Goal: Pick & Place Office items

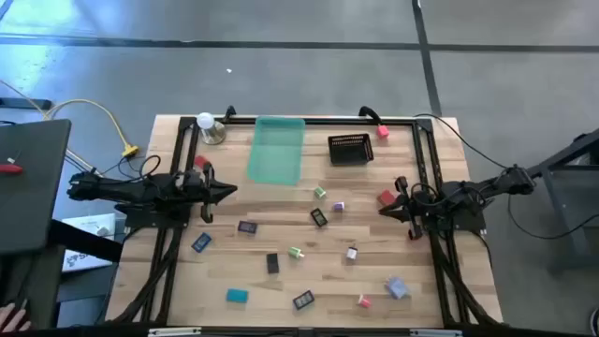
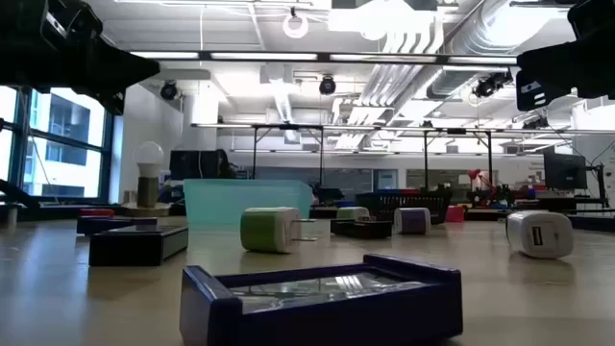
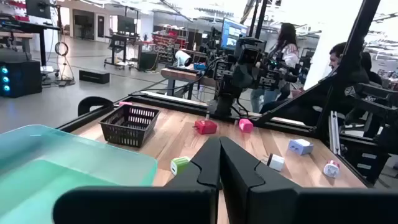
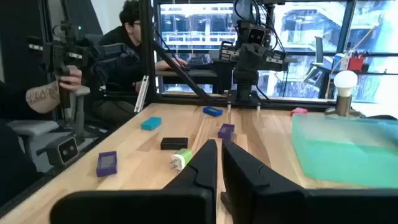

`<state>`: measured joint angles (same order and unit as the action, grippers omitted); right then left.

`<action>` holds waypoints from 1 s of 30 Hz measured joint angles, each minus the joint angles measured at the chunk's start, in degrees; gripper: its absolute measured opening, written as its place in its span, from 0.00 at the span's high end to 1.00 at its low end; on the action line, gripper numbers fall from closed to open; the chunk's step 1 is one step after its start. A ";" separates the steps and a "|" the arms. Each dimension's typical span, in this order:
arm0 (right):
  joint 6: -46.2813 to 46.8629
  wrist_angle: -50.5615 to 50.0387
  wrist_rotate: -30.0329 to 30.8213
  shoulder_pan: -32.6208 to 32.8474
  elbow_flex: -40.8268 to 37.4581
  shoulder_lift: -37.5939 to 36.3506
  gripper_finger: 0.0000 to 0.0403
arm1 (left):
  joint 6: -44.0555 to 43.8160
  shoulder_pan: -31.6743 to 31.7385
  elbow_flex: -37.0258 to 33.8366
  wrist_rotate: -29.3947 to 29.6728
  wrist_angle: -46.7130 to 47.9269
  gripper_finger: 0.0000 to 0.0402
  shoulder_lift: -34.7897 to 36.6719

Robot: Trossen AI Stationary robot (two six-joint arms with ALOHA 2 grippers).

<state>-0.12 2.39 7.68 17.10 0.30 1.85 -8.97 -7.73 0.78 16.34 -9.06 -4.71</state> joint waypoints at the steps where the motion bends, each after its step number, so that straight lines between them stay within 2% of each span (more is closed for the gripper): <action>1: -0.33 0.00 -0.15 0.00 0.01 0.00 0.97 | 0.00 0.00 0.01 0.00 0.00 1.00 0.00; 17: 0.28 0.10 0.31 0.00 0.00 0.00 0.97 | 0.23 0.00 0.01 2.10 0.02 1.00 -0.01; 22: 0.50 1.39 6.46 0.00 0.01 0.00 0.97 | 0.89 0.00 0.02 4.44 0.11 1.00 -0.02; 26: -1.44 1.20 9.20 0.02 0.57 0.02 0.97 | 3.50 0.00 0.01 4.57 0.24 1.00 -0.07; 30: -3.57 0.94 14.95 0.04 2.19 1.13 0.97 | 3.61 0.00 0.00 4.55 0.28 1.00 -0.07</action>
<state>-3.69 3.33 22.63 17.15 2.49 2.98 -5.37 -7.73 0.78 20.88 -8.78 -4.78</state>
